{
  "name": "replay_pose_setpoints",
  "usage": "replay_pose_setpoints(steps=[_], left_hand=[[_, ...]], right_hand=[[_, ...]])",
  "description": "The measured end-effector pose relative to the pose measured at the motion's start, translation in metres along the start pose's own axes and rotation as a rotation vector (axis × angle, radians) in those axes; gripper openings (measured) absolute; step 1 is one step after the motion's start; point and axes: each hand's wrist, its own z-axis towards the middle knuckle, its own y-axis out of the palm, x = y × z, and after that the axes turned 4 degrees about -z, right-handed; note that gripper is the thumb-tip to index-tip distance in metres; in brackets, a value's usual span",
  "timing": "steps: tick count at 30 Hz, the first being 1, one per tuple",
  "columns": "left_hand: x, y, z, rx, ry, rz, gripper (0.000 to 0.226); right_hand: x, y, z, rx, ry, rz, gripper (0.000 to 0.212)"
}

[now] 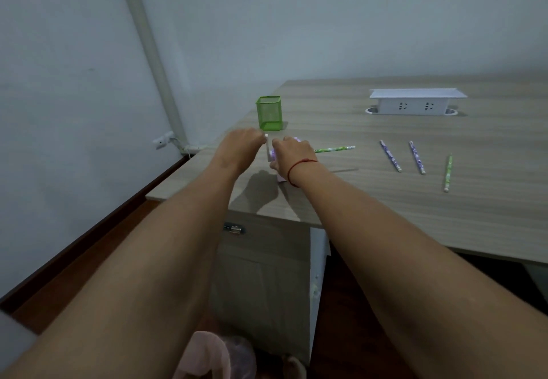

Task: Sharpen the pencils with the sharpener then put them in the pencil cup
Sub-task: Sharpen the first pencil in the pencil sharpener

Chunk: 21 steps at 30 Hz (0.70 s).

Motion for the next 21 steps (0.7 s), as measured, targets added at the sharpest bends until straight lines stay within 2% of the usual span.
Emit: replay_pose_setpoints(steps=[5,13,19,21], left_hand=[[0.006,0.002,-0.017,0.015,-0.006,-0.004,0.023],[0.017,0.027,-0.041,-0.074,-0.039,-0.057,0.022],[0.019,0.046,-0.032,-0.260,-0.075,-0.062,0.025],[0.016,0.058,-0.030,-0.278,-0.066,-0.077,0.025]], right_hand=[[-0.004,-0.004,-0.001,-0.030,0.013,-0.020,0.037],[-0.004,-0.007,-0.001,-0.030,0.018,-0.033,0.031],[-0.002,0.002,-0.003,0.005,0.002,-0.014,0.033],[-0.001,0.005,-0.002,0.024,-0.003,-0.020,0.034]])
